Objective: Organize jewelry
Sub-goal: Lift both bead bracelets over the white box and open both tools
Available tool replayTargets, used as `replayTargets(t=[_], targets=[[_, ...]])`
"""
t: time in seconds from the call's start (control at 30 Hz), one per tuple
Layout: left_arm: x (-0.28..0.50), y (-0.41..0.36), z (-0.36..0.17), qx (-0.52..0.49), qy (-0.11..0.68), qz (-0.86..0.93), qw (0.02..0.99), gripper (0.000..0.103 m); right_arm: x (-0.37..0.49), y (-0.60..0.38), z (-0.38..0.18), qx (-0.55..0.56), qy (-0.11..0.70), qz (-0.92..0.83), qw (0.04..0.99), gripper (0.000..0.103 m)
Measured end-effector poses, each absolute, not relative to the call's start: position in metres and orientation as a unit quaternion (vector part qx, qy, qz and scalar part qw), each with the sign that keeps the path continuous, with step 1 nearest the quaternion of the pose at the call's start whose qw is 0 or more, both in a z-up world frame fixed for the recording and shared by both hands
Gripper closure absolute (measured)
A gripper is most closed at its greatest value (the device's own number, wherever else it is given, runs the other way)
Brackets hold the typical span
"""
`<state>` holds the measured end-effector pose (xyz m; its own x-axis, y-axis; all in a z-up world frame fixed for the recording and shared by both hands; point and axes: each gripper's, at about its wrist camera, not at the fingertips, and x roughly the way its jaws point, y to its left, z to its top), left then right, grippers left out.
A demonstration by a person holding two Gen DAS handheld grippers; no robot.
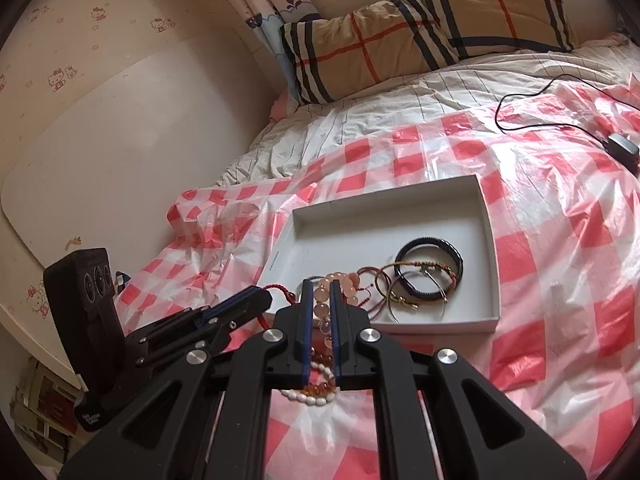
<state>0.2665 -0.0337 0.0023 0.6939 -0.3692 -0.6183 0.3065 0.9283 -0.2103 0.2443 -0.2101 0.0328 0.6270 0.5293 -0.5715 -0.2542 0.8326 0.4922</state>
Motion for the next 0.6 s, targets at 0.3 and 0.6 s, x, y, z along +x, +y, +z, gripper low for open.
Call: replayTargets(t=[0.3,0.6], targets=[[0.279,-0.036,0.003,-0.036,0.333,-0.178,0.925,0.096,0.271,-0.195,0.033,0.182,0.368,0.23,0.882,0.094],[0.292,-0.032,-0.002,-0.036,0.334,-0.169,0.926,0.096,0.291,-0.185,0.024,0.182,0.373,0.235,0.879,0.094]])
